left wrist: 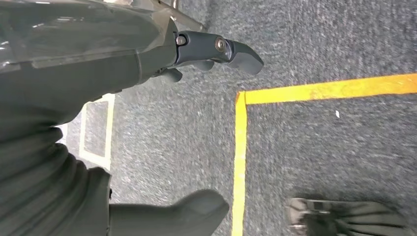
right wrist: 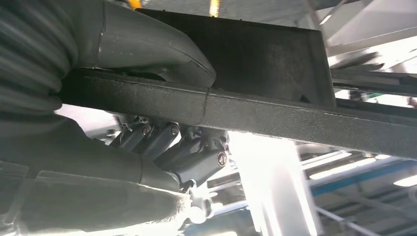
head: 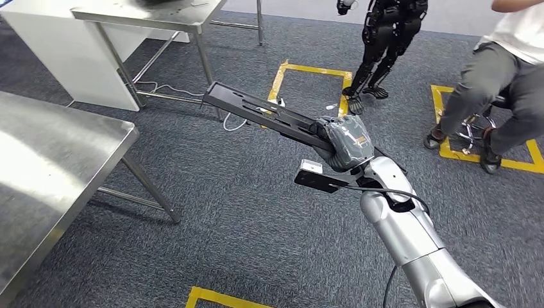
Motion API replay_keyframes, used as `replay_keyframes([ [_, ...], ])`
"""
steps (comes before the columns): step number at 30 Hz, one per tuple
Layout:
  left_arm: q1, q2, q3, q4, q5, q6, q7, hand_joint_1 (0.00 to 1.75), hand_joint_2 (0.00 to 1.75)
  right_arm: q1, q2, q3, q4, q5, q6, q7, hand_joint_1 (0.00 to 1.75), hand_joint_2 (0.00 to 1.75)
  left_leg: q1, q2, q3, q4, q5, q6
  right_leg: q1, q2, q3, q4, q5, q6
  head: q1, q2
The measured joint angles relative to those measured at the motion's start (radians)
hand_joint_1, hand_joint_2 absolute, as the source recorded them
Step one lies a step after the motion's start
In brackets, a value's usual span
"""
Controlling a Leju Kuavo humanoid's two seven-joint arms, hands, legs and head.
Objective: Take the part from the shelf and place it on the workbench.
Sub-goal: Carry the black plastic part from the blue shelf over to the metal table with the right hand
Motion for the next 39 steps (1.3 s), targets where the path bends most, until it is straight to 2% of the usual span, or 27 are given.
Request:
replay_keyframes([
  [1, -0.001, -0.001, 0.000, 0.000, -0.002, -0.002, -0.002, 0.00, 1.75, 0.000, 0.003, 0.001, 0.000, 0.003, 0.002, 0.000, 1.71, 1.75, 0.000, 0.007, -0.029, 0.062, -0.024, -0.001, 0.004, -0.010, 0.000, 0.000, -0.001, -0.003, 0.000, 0.000],
  [2, -0.001, -0.003, -0.001, 0.000, -0.004, -0.003, -0.005, 0.00, 1.75, -0.001, 0.006, 0.003, 0.000, 0.007, 0.004, 0.002, 1.71, 1.75, 0.000, 0.009, -0.046, 0.099, -0.032, 0.000, 0.007, -0.021, 0.000, 0.000, -0.002, -0.005, 0.000, 0.000],
  [3, 0.000, -0.004, -0.001, 0.000, -0.005, -0.004, -0.006, 0.00, 1.75, -0.003, 0.011, 0.004, 0.000, 0.009, 0.006, 0.005, 1.71, 1.75, 0.000, 0.011, -0.044, 0.098, -0.022, 0.002, 0.010, -0.031, 0.000, 0.000, -0.002, -0.008, 0.000, 0.000],
  [4, 0.000, -0.005, -0.001, 0.000, -0.006, -0.004, -0.007, 0.00, 1.75, -0.007, 0.017, 0.006, 0.000, 0.011, 0.008, 0.008, 1.71, 1.75, -0.001, 0.016, -0.019, 0.053, 0.005, 0.006, 0.012, -0.040, 0.001, 0.000, -0.003, -0.009, 0.000, 0.000],
  [5, 0.000, -0.006, -0.001, 0.000, -0.007, -0.004, -0.007, 0.00, 1.75, -0.013, 0.024, 0.008, 0.000, 0.014, 0.012, 0.012, 1.71, 1.75, -0.004, 0.031, 0.019, -0.015, 0.036, 0.012, 0.015, -0.048, 0.002, 0.000, -0.004, -0.011, 0.000, 0.000],
  [7, -0.005, -0.007, -0.001, -0.001, -0.010, -0.004, -0.009, 0.00, 1.75, -0.029, 0.036, 0.012, 0.001, 0.020, 0.019, 0.021, 1.71, 1.75, -0.015, 0.067, 0.084, -0.136, 0.073, 0.025, 0.024, -0.064, 0.002, 0.001, -0.007, -0.010, 0.001, 0.000],
  [8, -0.007, -0.007, -0.001, -0.001, -0.012, -0.004, -0.009, 0.00, 1.75, -0.036, 0.040, 0.014, 0.001, 0.022, 0.022, 0.024, 1.71, 1.75, -0.021, 0.076, 0.097, -0.163, 0.077, 0.030, 0.027, -0.072, 0.002, 0.001, -0.008, -0.008, 0.001, 0.000],
  [10, -0.009, -0.007, -0.001, -0.001, -0.015, -0.004, -0.010, 0.00, 1.75, -0.044, 0.049, 0.016, 0.002, 0.024, 0.027, 0.028, 1.71, 1.75, -0.025, 0.062, 0.097, -0.174, 0.079, 0.039, 0.031, -0.092, 0.004, -0.002, -0.010, -0.004, 0.001, 0.000],
  [11, -0.008, -0.008, -0.001, -0.001, -0.016, -0.003, -0.010, 0.00, 1.75, -0.046, 0.055, 0.017, 0.002, 0.025, 0.029, 0.029, 1.71, 1.75, -0.022, 0.052, 0.100, -0.181, 0.084, 0.043, 0.032, -0.090, 0.003, 0.000, -0.013, -0.001, 0.001, 0.000],
  [13, -0.009, -0.009, 0.000, -0.001, -0.016, -0.002, -0.010, 0.00, 1.75, -0.050, 0.062, 0.018, 0.002, 0.027, 0.031, 0.030, 1.71, 1.75, -0.014, 0.032, 0.108, -0.195, 0.094, 0.055, 0.030, -0.052, -0.014, 0.045, -0.040, 0.003, 0.002, 0.000],
  [15, -0.012, -0.010, 0.001, -0.001, -0.016, -0.002, -0.010, 0.00, 1.75, -0.052, 0.063, 0.019, 0.004, 0.029, 0.032, 0.030, 1.71, 1.75, -0.010, 0.010, 0.110, -0.200, 0.099, 0.061, 0.021, -0.005, -0.068, 0.162, -0.090, 0.001, 0.004, 0.000],
  [17, -0.013, -0.011, 0.001, -0.001, -0.017, -0.004, -0.010, 0.00, 1.75, -0.050, 0.064, 0.021, 0.010, 0.031, 0.033, 0.031, 1.71, 1.75, -0.010, -0.016, 0.109, -0.200, 0.100, 0.061, 0.014, 0.005, -0.119, 0.264, -0.119, 0.006, 0.005, 0.000],
  [18, -0.012, -0.012, 0.001, -0.001, -0.017, -0.006, -0.011, 0.00, 1.75, -0.050, 0.065, 0.023, 0.013, 0.033, 0.034, 0.032, 1.71, 1.75, -0.009, -0.029, 0.109, -0.199, 0.101, 0.060, 0.010, 0.007, -0.122, 0.267, -0.112, 0.014, 0.005, 0.000],
  [19, -0.012, -0.013, 0.001, -0.001, -0.017, -0.008, -0.011, 0.00, 1.75, -0.052, 0.067, 0.024, 0.015, 0.035, 0.036, 0.033, 1.71, 1.75, -0.008, -0.043, 0.109, -0.198, 0.101, 0.058, 0.007, 0.009, -0.107, 0.229, -0.091, 0.024, 0.005, 0.000],
  [21, -0.012, -0.014, 0.001, -0.001, -0.017, -0.011, -0.011, 0.00, 1.75, -0.058, 0.073, 0.027, 0.019, 0.038, 0.040, 0.033, 1.71, 1.75, -0.006, -0.065, 0.107, -0.194, 0.101, 0.050, -0.004, 0.032, -0.046, 0.094, -0.034, 0.044, 0.005, 0.000],
  [22, -0.012, -0.014, 0.001, -0.001, -0.017, -0.012, -0.011, 0.00, 1.75, -0.064, 0.079, 0.028, 0.020, 0.039, 0.043, 0.033, 1.71, 1.75, -0.006, -0.075, 0.104, -0.191, 0.102, 0.044, -0.008, 0.043, -0.022, 0.040, -0.013, 0.046, 0.004, 0.000],
  [24, -0.011, -0.013, 0.001, -0.001, -0.016, -0.014, -0.012, 0.00, 1.75, -0.074, 0.093, 0.033, 0.024, 0.041, 0.052, 0.033, 1.71, 1.75, -0.005, -0.088, 0.096, -0.190, 0.105, 0.030, -0.006, 0.051, -0.007, 0.003, -0.001, 0.039, 0.004, 0.000],
  [26, -0.006, -0.013, 0.001, -0.001, -0.016, -0.015, -0.014, 0.00, 1.75, -0.084, 0.106, 0.037, 0.029, 0.042, 0.058, 0.034, 1.71, 1.75, 0.000, -0.097, 0.089, -0.191, 0.108, 0.019, -0.005, 0.035, -0.007, 0.000, 0.006, 0.025, 0.003, 0.000],
  [28, -0.002, -0.014, 0.001, -0.001, -0.016, -0.015, -0.015, 0.00, 1.75, -0.092, 0.119, 0.040, 0.033, 0.043, 0.059, 0.035, 1.71, 1.75, 0.000, -0.063, 0.072, -0.160, 0.085, 0.011, -0.008, 0.021, -0.007, -0.005, 0.012, 0.012, -0.001, 0.000],
  [30, -0.002, -0.015, 0.001, -0.001, -0.016, -0.015, -0.018, 0.00, 1.75, -0.098, 0.126, 0.042, 0.035, 0.045, 0.060, 0.036, 1.71, 1.75, -0.002, -0.011, 0.024, -0.054, 0.025, 0.004, -0.005, 0.005, -0.007, -0.006, 0.012, 0.001, -0.009, 0.000],
  [32, -0.004, -0.015, 0.001, -0.001, -0.016, -0.016, -0.021, 0.00, 1.75, -0.096, 0.127, 0.044, 0.039, 0.047, 0.060, 0.039, 1.71, 1.75, -0.001, 0.008, -0.031, 0.061, -0.022, 0.001, 0.000, -0.017, -0.007, -0.006, 0.010, -0.005, -0.012, 0.000],
  [33, -0.003, -0.015, 0.001, -0.001, -0.016, -0.016, -0.022, 0.00, 1.75, -0.094, 0.128, 0.045, 0.042, 0.048, 0.060, 0.040, 1.71, 1.75, 0.000, 0.011, -0.039, 0.078, -0.021, 0.001, 0.002, -0.027, -0.008, -0.006, 0.010, -0.006, -0.012, 0.000],
  [34, -0.002, -0.015, 0.001, -0.001, -0.016, -0.016, -0.022, 0.00, 1.75, -0.093, 0.129, 0.046, 0.044, 0.048, 0.060, 0.041, 1.71, 1.75, -0.001, 0.013, -0.028, 0.061, -0.005, 0.002, 0.003, -0.037, -0.008, -0.006, 0.009, -0.006, -0.012, 0.000],
  [35, -0.002, -0.015, 0.001, -0.001, -0.016, -0.017, -0.022, 0.00, 1.75, -0.093, 0.132, 0.047, 0.045, 0.048, 0.060, 0.041, 1.71, 1.75, -0.001, 0.021, 0.003, 0.007, 0.024, 0.005, 0.004, -0.045, -0.007, -0.006, 0.008, -0.007, -0.012, 0.000],
  [37, -0.003, -0.014, 0.002, -0.001, -0.016, -0.016, -0.022, 0.00, 1.75, -0.096, 0.138, 0.049, 0.045, 0.049, 0.061, 0.042, 1.71, 1.75, -0.008, 0.057, 0.073, -0.120, 0.068, 0.014, 0.011, -0.061, -0.006, -0.005, 0.006, -0.005, -0.012, 0.000],
  [38, -0.005, -0.013, 0.002, -0.001, -0.016, -0.016, -0.023, 0.00, 1.75, -0.098, 0.140, 0.051, 0.046, 0.050, 0.062, 0.041, 1.71, 1.75, -0.012, 0.070, 0.095, -0.161, 0.078, 0.018, 0.015, -0.069, -0.006, -0.005, 0.004, -0.003, -0.011, 0.000],
  [39, -0.007, -0.013, 0.002, -0.001, -0.016, -0.017, -0.023, 0.00, 1.75, -0.099, 0.142, 0.052, 0.046, 0.051, 0.064, 0.041, 1.71, 1.75, -0.017, 0.075, 0.102, -0.177, 0.077, 0.022, 0.019, -0.078, -0.006, -0.004, 0.002, 0.000, -0.010, 0.000],
])
